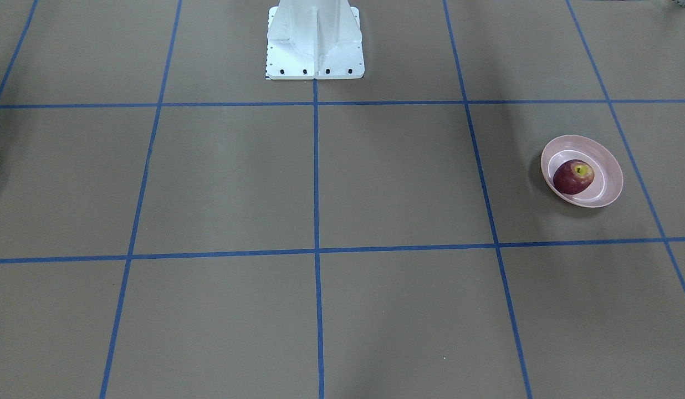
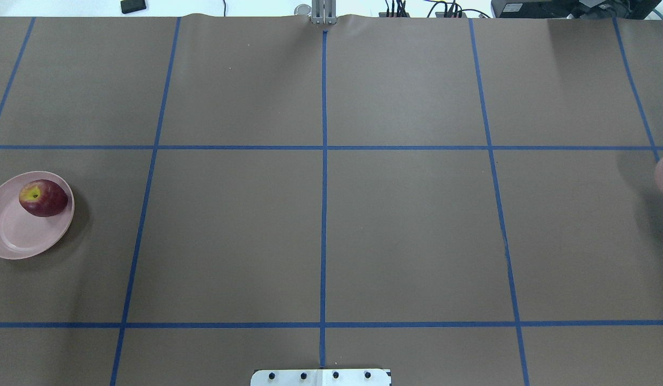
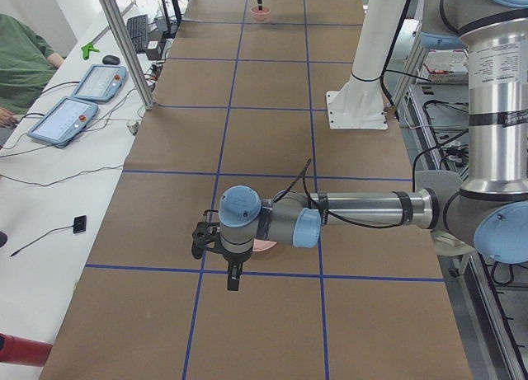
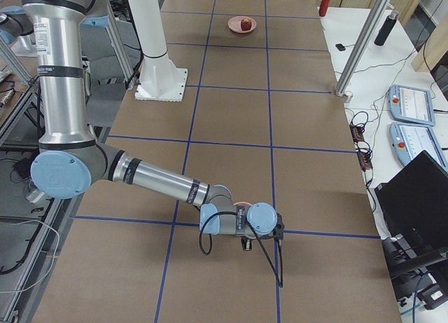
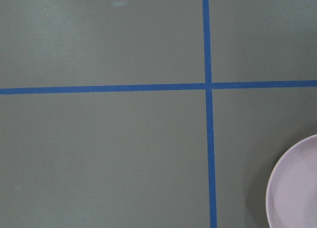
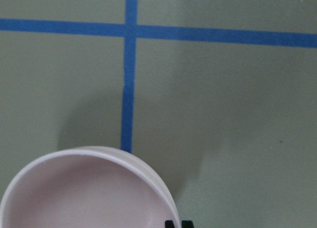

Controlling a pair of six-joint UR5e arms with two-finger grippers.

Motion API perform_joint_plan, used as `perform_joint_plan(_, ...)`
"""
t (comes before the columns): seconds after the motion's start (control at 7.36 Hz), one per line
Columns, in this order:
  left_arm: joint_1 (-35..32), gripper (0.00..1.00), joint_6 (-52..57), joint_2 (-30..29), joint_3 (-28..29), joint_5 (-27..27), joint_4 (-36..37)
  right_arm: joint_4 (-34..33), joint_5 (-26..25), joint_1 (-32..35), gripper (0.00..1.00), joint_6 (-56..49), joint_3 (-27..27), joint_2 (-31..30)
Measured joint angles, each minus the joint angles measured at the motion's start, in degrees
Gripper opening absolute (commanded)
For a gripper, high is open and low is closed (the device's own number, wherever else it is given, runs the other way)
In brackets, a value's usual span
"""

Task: Move apple from plate to bowl
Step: 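Carry the pink bowl with the right gripper to the table center and lower it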

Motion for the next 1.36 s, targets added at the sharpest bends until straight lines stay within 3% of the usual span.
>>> perform_joint_plan(0.27,0.0,0.98,0.02,0.0,0.07,0.0,0.0,-0.23,2.22,-1.02,0.0,9.45,2.93,6.39)
perform_joint_plan(0.54,0.0,0.98,0.06,0.02,0.05,-0.02,0.04,-0.27,1.51,-7.73,0.0,21.48,4.86,14.32)
perform_joint_plan(0.95,0.0,0.98,0.08,0.13,-0.11,-0.08,0.0,-0.23,-6.19,-22.42,0.0,40.9,7.12,25.54)
perform_joint_plan(1.36,0.0,0.98,0.09,0.21,0.03,-0.09,0.07,-0.35,-15.94,-34.93,0.0,56.91,5.33,36.45)
